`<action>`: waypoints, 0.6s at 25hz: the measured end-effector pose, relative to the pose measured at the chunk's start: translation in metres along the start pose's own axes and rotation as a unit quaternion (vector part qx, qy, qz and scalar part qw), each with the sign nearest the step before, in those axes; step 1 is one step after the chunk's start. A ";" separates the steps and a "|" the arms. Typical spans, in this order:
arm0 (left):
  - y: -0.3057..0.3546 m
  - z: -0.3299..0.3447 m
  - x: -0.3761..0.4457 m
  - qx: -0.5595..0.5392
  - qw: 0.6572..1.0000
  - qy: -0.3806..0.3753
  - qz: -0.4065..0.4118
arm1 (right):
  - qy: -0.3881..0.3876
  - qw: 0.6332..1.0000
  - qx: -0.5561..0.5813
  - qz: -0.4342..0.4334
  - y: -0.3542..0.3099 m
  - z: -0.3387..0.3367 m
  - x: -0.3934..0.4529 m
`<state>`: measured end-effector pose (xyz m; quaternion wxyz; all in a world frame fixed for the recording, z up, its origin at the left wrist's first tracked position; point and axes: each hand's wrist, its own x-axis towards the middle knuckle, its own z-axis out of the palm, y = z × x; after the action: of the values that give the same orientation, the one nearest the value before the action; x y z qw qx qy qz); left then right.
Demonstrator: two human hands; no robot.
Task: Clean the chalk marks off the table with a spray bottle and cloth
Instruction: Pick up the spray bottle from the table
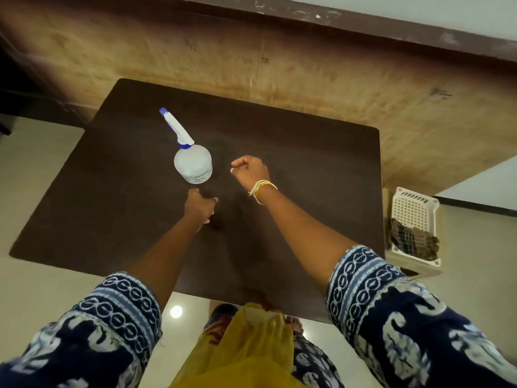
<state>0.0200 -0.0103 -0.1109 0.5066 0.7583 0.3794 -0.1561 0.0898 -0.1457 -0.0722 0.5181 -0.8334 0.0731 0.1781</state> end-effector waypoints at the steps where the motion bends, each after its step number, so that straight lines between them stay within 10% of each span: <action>1: 0.002 -0.011 0.010 0.035 0.999 0.017 0.017 | -0.011 1.000 -0.013 -0.002 -0.009 0.015 0.003; 15: -0.003 -0.058 0.043 0.120 0.965 0.009 0.231 | -0.031 0.997 0.068 -0.037 -0.058 0.084 0.026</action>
<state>0.0378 0.0599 -0.1135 0.4303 0.8822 0.1769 -0.0725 0.1130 -0.0430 -0.0673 0.5816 -0.7926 0.0380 0.1791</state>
